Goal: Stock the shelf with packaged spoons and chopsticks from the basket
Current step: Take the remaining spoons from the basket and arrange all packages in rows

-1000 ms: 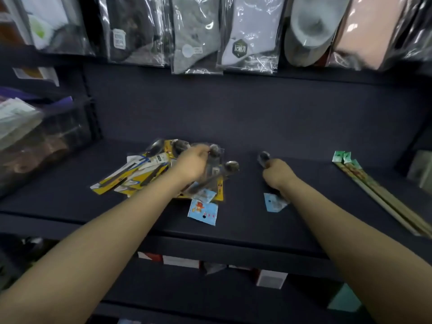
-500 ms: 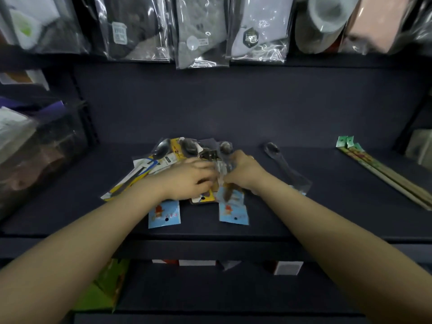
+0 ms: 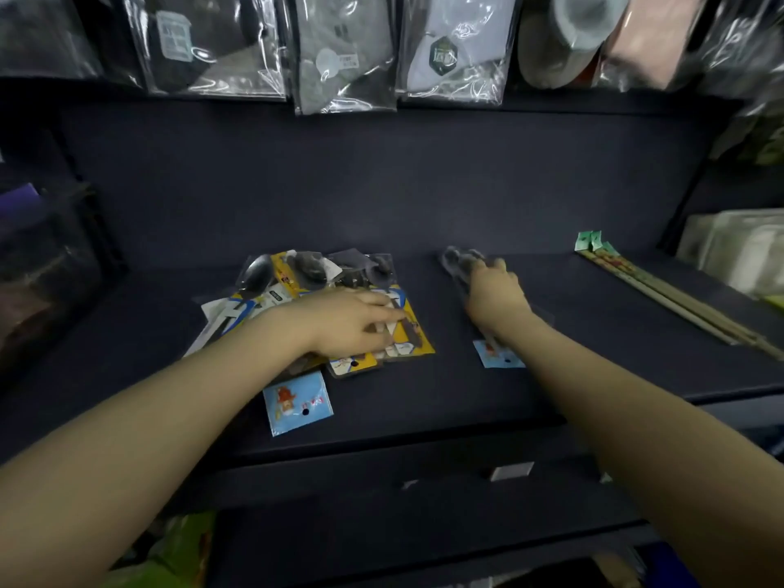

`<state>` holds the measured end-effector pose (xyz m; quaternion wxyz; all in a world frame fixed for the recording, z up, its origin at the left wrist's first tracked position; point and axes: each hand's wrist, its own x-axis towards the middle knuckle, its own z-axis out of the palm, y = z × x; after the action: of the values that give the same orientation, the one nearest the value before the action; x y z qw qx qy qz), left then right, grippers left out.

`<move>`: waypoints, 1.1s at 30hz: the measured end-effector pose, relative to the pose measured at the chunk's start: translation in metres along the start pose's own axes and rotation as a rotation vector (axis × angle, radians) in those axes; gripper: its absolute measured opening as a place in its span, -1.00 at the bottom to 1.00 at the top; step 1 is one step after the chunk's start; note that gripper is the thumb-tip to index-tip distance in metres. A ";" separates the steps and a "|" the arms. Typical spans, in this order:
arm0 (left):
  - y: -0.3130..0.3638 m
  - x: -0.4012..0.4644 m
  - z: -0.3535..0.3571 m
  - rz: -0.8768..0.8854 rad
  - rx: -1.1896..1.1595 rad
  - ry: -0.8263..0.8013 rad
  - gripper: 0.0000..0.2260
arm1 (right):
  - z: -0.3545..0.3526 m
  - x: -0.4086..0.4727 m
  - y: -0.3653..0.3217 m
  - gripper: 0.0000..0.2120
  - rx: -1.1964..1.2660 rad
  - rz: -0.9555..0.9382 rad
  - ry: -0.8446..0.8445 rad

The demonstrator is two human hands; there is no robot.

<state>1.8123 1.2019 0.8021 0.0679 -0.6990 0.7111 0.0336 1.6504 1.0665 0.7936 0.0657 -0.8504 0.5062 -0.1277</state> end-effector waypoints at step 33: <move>-0.081 -0.129 0.032 -0.201 -0.390 0.438 -0.36 | -0.027 -0.059 -0.155 -0.79 1.047 -0.487 -0.072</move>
<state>1.8967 1.3328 0.7931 -0.2196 -0.7562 0.6163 0.0113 1.7467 1.1933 0.8483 0.4634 -0.8004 0.1627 -0.3436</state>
